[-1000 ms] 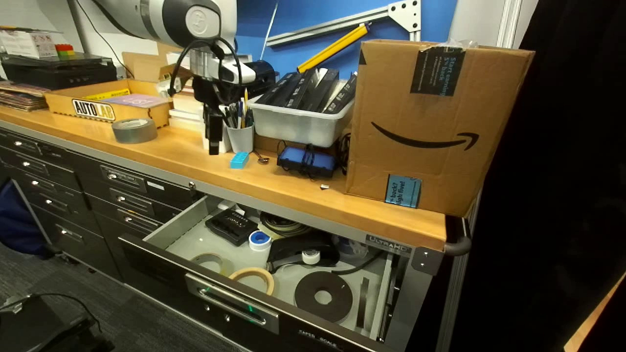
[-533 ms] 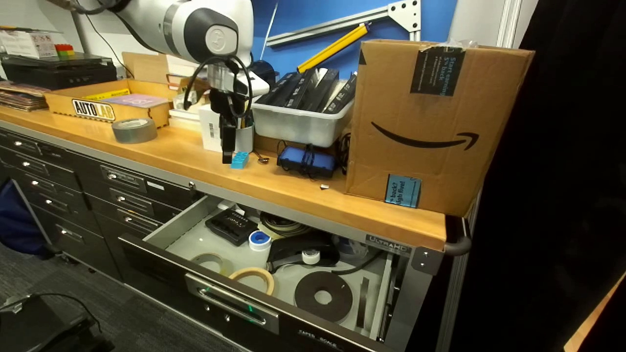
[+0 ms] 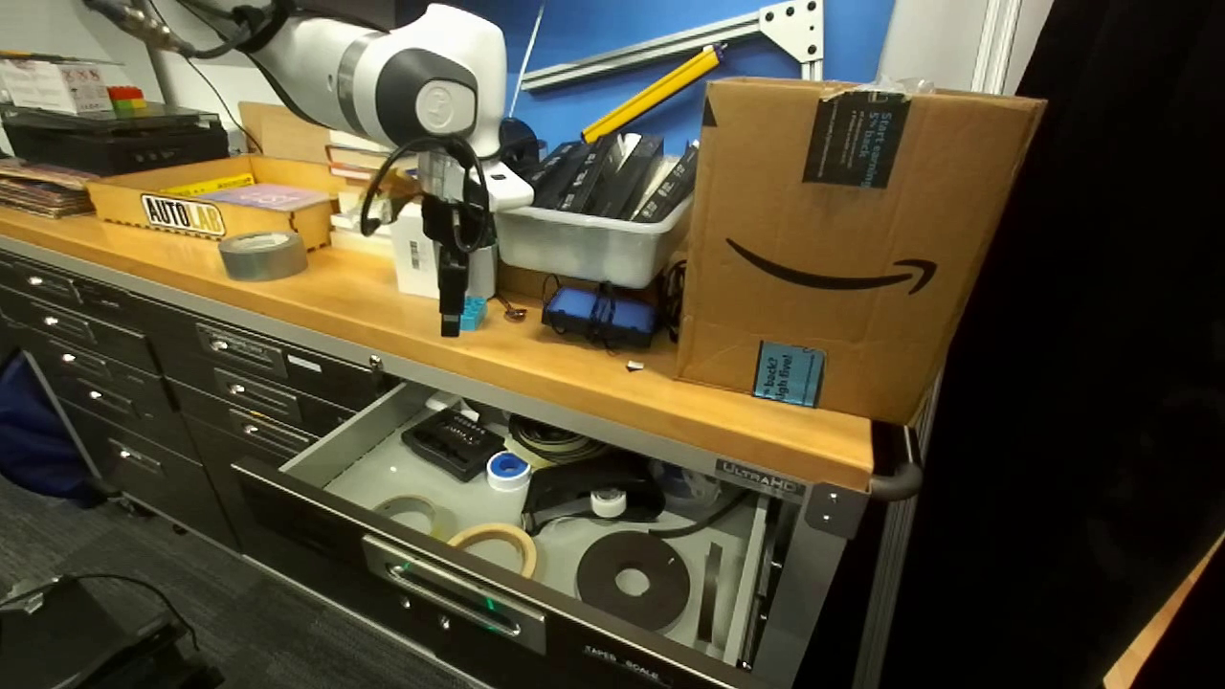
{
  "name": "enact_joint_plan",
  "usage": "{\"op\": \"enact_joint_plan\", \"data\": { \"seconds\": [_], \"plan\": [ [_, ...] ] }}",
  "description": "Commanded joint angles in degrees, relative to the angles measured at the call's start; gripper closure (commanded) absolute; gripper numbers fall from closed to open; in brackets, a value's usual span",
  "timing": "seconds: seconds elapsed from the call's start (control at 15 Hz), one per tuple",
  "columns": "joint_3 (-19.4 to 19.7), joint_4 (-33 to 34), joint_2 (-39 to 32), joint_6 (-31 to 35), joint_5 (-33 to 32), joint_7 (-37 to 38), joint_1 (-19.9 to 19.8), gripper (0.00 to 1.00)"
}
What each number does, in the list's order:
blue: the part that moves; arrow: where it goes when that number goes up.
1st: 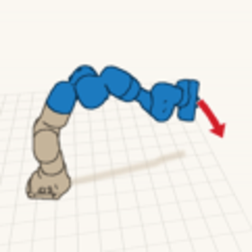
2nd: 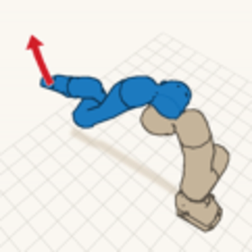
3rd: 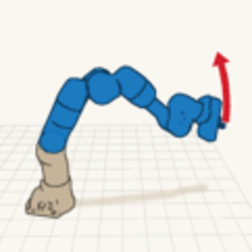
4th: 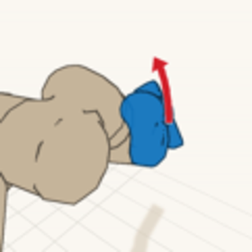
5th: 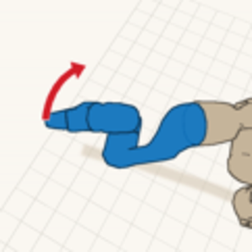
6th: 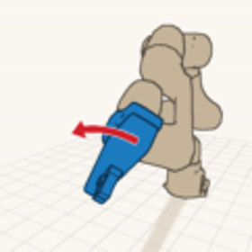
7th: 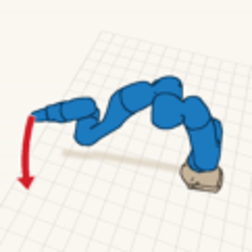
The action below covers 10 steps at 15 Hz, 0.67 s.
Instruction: Put the blue objects in the drawer and close it
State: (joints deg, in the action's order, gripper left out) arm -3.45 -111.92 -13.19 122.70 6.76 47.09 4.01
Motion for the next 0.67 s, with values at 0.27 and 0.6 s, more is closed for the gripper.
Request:
{"op": "enact_joint_plan", "data": {
  "seconds": [0.27, 0.6],
  "plan": [
    [2.1, -2.5, 1.9, 6.7, -1.3, 6.0, 1.2, 0.58],
    [2.7, -5.2, 3.3, 7.7, -0.2, 7.2, 0.5, 0.92]
  ]
}}
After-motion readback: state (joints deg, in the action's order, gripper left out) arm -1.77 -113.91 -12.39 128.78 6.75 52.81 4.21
